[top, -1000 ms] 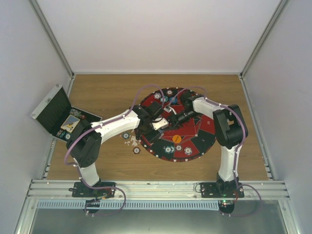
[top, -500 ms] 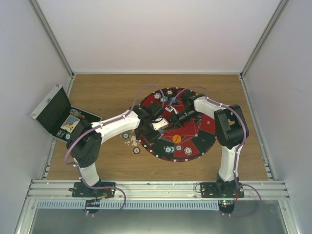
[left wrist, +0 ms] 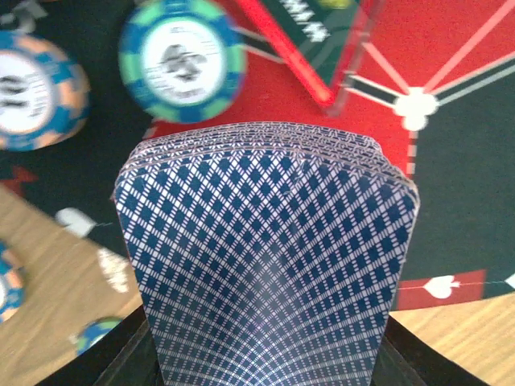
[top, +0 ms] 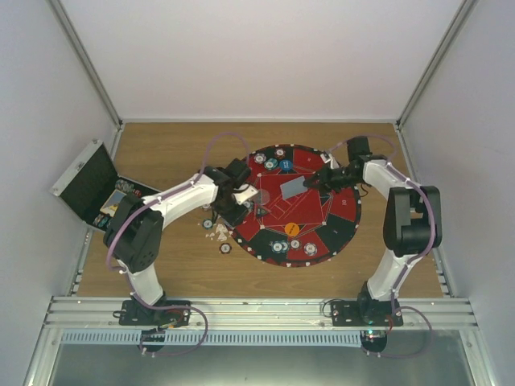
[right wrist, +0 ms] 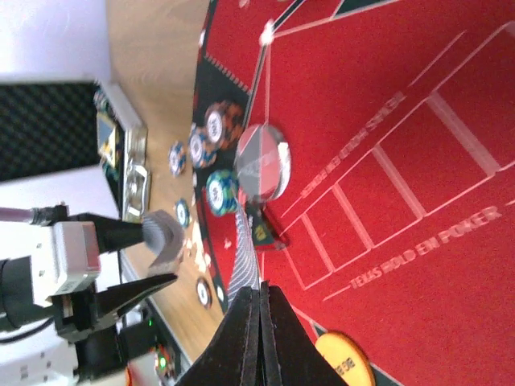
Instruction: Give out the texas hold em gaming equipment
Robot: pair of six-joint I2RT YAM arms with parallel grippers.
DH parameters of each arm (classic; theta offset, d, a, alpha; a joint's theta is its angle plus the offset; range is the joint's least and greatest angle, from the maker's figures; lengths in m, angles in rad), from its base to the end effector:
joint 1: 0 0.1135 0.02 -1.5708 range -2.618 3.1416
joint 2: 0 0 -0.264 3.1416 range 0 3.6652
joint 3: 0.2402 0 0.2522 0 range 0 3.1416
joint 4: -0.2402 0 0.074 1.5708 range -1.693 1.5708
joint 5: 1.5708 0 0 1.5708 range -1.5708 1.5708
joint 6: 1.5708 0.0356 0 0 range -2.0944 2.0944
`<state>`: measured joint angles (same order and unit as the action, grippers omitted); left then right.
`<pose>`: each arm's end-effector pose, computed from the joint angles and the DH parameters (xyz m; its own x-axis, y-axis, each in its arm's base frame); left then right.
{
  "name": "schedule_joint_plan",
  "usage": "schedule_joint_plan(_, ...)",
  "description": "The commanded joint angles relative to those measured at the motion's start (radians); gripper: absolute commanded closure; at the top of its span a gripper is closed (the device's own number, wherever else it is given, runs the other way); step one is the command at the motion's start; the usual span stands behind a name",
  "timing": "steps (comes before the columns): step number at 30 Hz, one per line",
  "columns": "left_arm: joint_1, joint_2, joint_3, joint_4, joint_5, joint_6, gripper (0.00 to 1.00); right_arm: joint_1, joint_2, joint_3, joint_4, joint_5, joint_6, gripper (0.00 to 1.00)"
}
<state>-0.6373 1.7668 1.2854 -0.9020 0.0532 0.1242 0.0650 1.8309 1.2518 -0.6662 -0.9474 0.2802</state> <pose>0.2695 -0.2019 0.2046 -0.7089 0.6788 -0.1913 0.6953 0.7181 -0.0288 0.3534 0.0520 0.1950 -0.9908 0.0973 -0.0946 -0.0239 0.5607 0.8277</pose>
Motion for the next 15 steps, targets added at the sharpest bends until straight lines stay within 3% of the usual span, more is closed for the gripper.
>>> schedule_joint_plan(1,0.058,-0.056,0.003,0.005,-0.013,-0.012,0.49,-0.002,-0.047,-0.052,0.247,0.106,0.254,0.99)
schedule_joint_plan(10,0.096,-0.086,-0.005,0.005,-0.009,-0.019,0.49,-0.004,-0.153,-0.220,0.631,0.489,0.703,1.00)
schedule_joint_plan(15,0.096,-0.101,-0.015,0.006,-0.014,-0.022,0.49,0.009,-0.099,-0.179,0.663,0.598,0.760,0.99)
